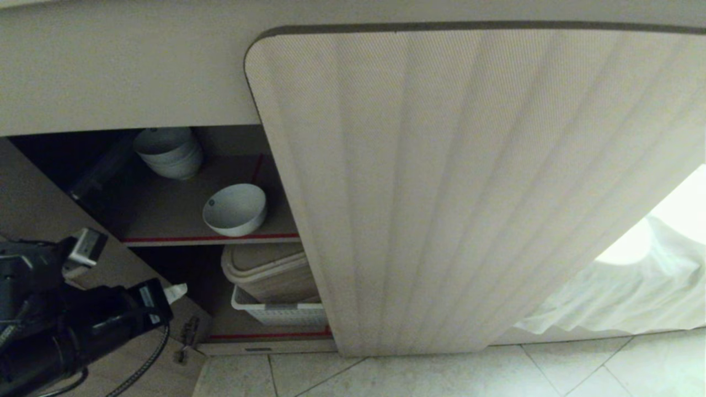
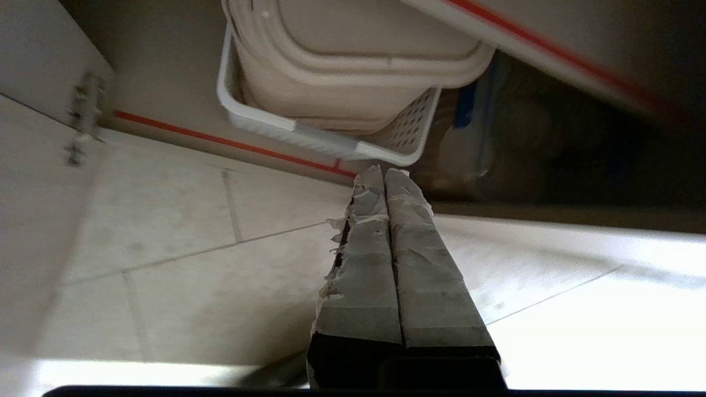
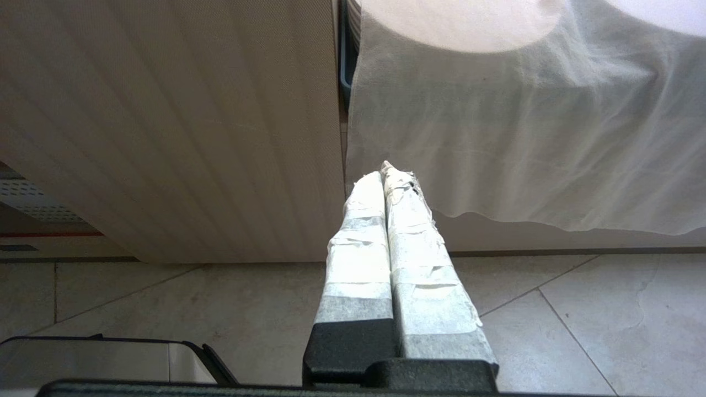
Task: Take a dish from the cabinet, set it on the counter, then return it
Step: Take the bowl from the cabinet
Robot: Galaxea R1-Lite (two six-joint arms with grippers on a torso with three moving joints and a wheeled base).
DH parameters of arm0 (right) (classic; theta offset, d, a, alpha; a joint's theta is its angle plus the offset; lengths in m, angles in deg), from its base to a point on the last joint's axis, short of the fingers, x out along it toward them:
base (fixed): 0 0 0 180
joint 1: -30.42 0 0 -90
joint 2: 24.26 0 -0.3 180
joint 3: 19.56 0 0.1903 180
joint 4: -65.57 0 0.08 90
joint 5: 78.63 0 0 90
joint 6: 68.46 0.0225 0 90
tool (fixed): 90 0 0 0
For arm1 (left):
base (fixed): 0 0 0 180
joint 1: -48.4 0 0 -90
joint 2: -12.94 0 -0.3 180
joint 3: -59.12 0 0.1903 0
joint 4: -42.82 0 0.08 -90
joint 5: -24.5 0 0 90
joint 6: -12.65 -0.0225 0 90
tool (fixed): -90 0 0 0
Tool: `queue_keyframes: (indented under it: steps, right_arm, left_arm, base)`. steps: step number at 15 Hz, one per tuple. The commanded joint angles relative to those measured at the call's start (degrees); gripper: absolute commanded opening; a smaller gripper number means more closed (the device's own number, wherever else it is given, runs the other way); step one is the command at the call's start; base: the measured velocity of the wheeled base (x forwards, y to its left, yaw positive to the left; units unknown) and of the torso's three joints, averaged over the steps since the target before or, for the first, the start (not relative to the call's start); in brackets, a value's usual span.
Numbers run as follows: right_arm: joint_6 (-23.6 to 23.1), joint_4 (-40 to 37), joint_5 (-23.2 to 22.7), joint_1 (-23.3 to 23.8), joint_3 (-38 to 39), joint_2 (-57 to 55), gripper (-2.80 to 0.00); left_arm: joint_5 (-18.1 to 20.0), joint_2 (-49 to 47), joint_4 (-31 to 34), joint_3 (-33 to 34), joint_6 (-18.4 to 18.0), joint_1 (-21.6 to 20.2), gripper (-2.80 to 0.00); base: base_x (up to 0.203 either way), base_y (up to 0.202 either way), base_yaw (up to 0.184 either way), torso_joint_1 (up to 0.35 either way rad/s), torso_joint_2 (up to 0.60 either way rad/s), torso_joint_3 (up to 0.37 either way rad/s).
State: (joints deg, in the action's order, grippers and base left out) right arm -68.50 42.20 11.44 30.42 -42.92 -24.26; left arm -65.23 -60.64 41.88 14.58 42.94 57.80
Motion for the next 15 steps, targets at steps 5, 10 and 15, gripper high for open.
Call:
queue_keyframes:
  steps: [5, 10, 15]
  right_arm:
    - [0.0, 0.0, 0.0, 0.0, 0.0, 0.0, -2.80]
    - [0.0, 0.0, 0.0, 0.0, 0.0, 0.0, -2.80]
    - [0.0, 0.0, 0.0, 0.0, 0.0, 0.0, -2.80]
  left_arm:
    - [-1.9, -2.0, 6.1, -6.7, 10.8, 0.2, -2.80]
    - [-3.9, -2.2, 6.5, -8.5, 15.8, 0.2, -2.80]
    - [-5.0, -5.5, 6.4, -9.8, 20.4, 0.3, -2.80]
  base:
    - [0.000, 0.000, 0.000, 0.000, 0.00, 0.000]
    - [0.000, 0.000, 0.000, 0.000, 0.00, 0.000]
    - [0.000, 0.000, 0.000, 0.000, 0.00, 0.000]
